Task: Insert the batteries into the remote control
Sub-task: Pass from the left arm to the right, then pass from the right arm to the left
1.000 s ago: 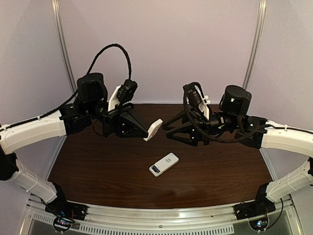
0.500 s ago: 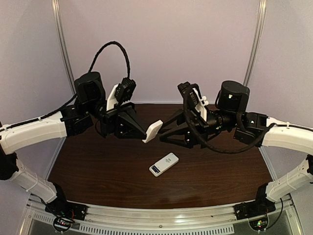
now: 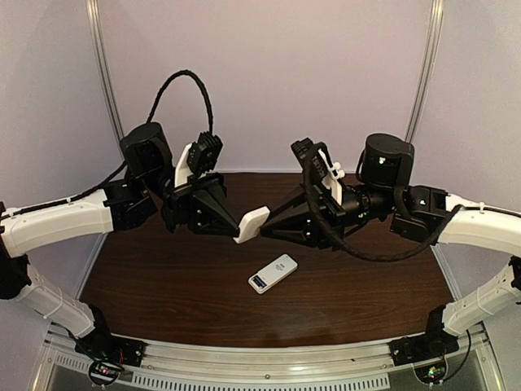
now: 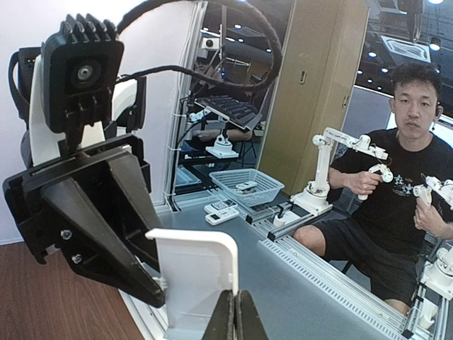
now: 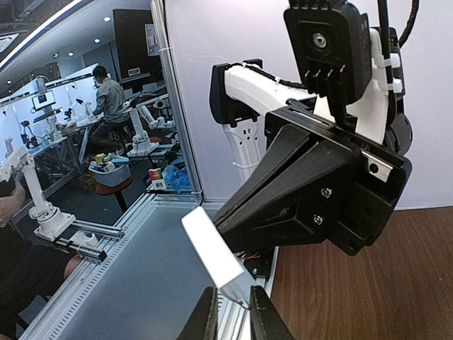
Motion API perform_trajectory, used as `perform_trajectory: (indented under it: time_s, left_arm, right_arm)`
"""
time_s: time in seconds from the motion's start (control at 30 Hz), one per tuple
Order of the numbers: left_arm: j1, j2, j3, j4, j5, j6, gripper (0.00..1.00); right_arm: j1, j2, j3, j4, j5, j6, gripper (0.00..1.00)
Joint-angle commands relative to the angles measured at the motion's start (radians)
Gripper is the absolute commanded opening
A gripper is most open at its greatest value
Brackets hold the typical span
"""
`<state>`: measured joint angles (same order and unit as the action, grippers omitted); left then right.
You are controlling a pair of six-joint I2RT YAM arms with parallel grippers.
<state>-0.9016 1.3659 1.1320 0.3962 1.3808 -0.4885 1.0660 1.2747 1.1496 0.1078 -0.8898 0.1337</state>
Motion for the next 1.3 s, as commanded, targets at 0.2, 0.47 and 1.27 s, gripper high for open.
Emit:
perform_trajectory:
  time_s: [0.2,0.47,1.27]
  left_arm:
    - [0.003,0.036,-0.028,0.141,0.007,-0.104,0.0]
    - [0.01,-0.001,-0.03,0.065,-0.07,-0.036,0.25]
    - [-0.132,-0.368,-0.206,-0.71,-1.435,0.843,0.97]
  right_arm:
    - [0.041,0.013,0.061,-0.006,-0.024,-0.014,0.13]
    - [0.044,0.006,0.067,-0.047,0.016,-0.01,0.0]
    - [-0.23,0.188,-0.068,-0.172,-0.045,0.345,0.0]
